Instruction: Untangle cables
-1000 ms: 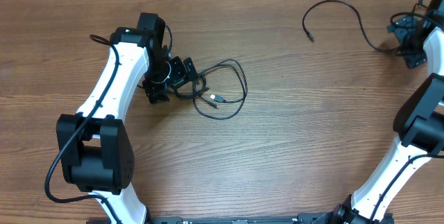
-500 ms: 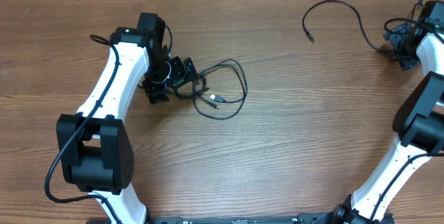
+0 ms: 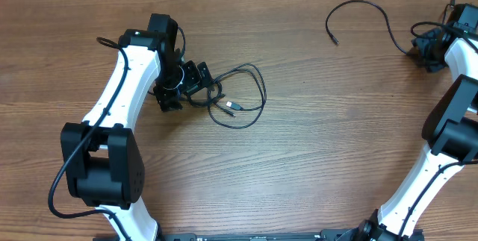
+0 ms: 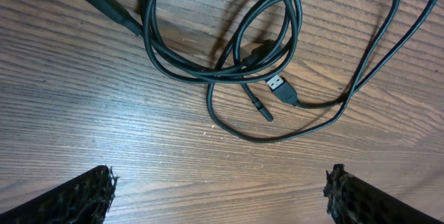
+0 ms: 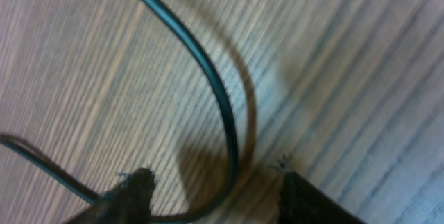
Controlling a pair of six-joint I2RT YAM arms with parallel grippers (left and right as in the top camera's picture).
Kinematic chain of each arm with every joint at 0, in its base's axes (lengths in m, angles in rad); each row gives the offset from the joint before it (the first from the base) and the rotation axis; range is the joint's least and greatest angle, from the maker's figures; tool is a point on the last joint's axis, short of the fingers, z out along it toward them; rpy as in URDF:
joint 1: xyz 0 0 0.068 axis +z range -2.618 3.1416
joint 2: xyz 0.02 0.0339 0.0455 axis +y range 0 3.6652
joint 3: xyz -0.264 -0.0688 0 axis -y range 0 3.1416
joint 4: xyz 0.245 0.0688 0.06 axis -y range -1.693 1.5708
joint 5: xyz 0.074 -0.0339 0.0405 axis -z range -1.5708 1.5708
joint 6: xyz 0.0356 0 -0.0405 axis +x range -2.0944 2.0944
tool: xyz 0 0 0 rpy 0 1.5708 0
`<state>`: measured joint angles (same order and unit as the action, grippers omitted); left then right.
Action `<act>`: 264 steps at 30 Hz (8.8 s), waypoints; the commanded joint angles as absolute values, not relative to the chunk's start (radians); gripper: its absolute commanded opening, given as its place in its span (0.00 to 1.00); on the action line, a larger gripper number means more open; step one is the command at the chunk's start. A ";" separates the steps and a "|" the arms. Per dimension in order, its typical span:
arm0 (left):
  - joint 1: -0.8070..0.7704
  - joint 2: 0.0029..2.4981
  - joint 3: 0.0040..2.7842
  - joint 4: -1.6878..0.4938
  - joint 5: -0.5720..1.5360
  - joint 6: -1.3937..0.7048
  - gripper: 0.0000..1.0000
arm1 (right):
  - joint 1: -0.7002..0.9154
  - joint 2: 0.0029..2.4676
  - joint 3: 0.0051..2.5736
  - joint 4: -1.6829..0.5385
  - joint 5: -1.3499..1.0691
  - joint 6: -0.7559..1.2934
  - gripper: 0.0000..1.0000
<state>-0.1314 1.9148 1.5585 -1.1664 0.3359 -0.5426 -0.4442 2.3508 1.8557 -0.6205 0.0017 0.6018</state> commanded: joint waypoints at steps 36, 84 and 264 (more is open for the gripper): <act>-0.139 1.911 1.573 -1.166 0.329 -0.523 1.00 | -0.434 2.389 1.852 -0.541 -0.105 0.633 0.04; -0.140 1.911 1.573 -1.166 0.329 -0.523 1.00 | -0.622 2.183 1.940 -0.775 -0.579 0.503 1.00; -0.392 1.264 1.250 -1.212 -0.221 -0.617 1.00 | 0.470 1.731 1.674 -1.022 -0.464 0.419 1.00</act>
